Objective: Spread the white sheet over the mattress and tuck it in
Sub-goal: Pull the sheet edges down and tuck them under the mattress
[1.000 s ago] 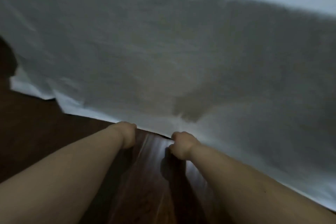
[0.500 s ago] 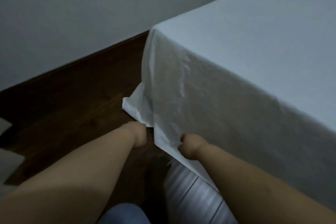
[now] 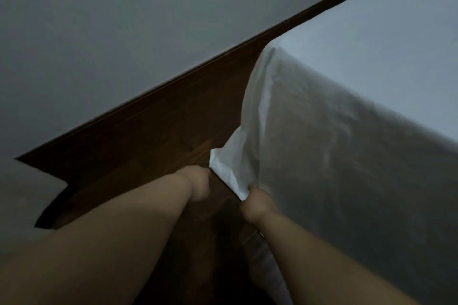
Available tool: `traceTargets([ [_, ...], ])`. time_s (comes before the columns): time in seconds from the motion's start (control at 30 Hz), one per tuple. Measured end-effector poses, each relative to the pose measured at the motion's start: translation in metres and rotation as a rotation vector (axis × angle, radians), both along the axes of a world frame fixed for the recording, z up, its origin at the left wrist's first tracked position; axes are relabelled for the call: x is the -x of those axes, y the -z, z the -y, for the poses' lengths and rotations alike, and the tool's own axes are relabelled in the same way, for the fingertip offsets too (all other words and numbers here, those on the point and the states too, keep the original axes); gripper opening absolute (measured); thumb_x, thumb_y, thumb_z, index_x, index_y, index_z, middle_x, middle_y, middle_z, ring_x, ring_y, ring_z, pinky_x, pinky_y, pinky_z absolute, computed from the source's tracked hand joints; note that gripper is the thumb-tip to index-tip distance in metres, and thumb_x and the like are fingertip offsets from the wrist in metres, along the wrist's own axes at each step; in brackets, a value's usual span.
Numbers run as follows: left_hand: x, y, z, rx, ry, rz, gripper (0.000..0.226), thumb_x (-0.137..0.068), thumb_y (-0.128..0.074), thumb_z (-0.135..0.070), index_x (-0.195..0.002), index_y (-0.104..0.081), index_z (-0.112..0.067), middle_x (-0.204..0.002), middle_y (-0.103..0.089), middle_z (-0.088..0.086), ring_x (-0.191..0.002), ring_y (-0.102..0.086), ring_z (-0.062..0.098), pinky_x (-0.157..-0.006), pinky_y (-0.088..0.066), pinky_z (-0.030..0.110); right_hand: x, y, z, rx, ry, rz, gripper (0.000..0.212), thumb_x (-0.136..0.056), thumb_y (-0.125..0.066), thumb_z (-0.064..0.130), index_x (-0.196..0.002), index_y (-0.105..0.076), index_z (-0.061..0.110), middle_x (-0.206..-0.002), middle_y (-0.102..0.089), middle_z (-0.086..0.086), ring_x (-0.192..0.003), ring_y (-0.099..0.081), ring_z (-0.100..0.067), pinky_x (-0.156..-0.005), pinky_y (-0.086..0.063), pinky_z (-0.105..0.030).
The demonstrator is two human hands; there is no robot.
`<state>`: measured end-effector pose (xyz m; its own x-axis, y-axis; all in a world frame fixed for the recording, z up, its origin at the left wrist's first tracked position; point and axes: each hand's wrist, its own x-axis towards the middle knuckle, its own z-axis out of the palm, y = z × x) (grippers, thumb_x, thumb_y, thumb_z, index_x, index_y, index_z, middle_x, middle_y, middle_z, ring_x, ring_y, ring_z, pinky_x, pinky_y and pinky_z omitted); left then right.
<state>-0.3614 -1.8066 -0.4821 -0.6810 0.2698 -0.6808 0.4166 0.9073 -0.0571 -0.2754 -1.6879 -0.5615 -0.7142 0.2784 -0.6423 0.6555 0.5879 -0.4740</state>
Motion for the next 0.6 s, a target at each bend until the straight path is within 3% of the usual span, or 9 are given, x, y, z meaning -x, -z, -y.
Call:
traceTargets([
  [0.1, 0.029, 0.046, 0.014, -0.097, -0.022, 0.007, 0.045, -0.097, -0.047, -0.027, -0.141, -0.042, -0.021, -0.138, -0.049, 0.006, -0.123, -0.05, 0.024, -0.099, -0.042, 0.032, 0.023, 0.036, 0.003, -0.031, -0.071, 0.026, 0.052, -0.09, -0.052, 0.025, -0.139, -0.037, 0.015, -0.143, -0.04, -0.016, -0.131, -0.042, -0.033, -0.107, -0.038, -0.036],
  [0.2, 0.05, 0.093, 0.037, -0.143, -0.042, 0.01, 0.047, -0.096, -0.049, -0.028, -0.141, -0.042, -0.021, -0.141, -0.046, 0.006, -0.126, -0.047, 0.025, -0.101, -0.039, 0.031, 0.061, 0.07, 0.01, -0.045, -0.079, 0.017, 0.057, -0.092, -0.053, 0.024, -0.145, -0.032, 0.022, -0.155, -0.014, -0.016, -0.14, -0.028, -0.034, -0.113, -0.03, -0.031],
  [0.27, 0.066, 0.119, 0.051, -0.148, -0.058, 0.013, 0.049, -0.095, -0.05, -0.029, -0.143, -0.04, -0.019, -0.143, -0.045, 0.007, -0.128, -0.046, 0.026, -0.103, -0.039, 0.03, 0.075, 0.097, 0.017, -0.02, -0.006, -0.026, 0.053, -0.094, -0.05, 0.023, -0.145, -0.035, 0.023, -0.157, -0.002, -0.016, -0.139, -0.029, -0.037, -0.113, -0.03, -0.03],
  [0.4, 0.086, 0.144, 0.052, -0.249, -0.202, 0.002, 0.056, -0.092, -0.056, -0.031, -0.143, -0.036, -0.017, -0.144, -0.043, 0.009, -0.128, -0.046, 0.027, -0.103, -0.041, 0.031, 0.051, 0.106, 0.003, 0.041, 0.17, -0.085, 0.052, -0.095, -0.044, 0.01, -0.146, -0.033, 0.008, -0.155, -0.026, -0.013, -0.141, -0.03, -0.03, -0.116, -0.024, -0.031],
  [0.47, 0.093, 0.155, 0.035, -0.358, -0.262, 0.016, 0.066, -0.09, -0.06, -0.034, -0.147, -0.03, -0.017, -0.149, -0.037, 0.008, -0.132, -0.042, 0.027, -0.107, -0.038, 0.032, 0.036, 0.096, -0.009, 0.131, 0.325, -0.159, 0.046, -0.095, -0.044, 0.003, -0.14, -0.045, 0.011, -0.146, -0.043, -0.009, -0.135, -0.04, -0.026, -0.114, -0.029, -0.028],
  [0.6, 0.095, 0.189, -0.006, -0.564, -0.483, 0.169, 0.105, -0.076, -0.074, -0.045, -0.153, -0.008, -0.021, -0.155, -0.027, 0.005, -0.138, -0.035, 0.027, -0.11, -0.033, 0.034, 0.019, 0.084, -0.013, 0.282, 0.438, -0.222, 0.041, -0.093, -0.045, -0.006, -0.127, -0.06, 0.011, -0.126, -0.06, -0.01, -0.116, -0.055, -0.02, -0.092, -0.039, -0.017],
])
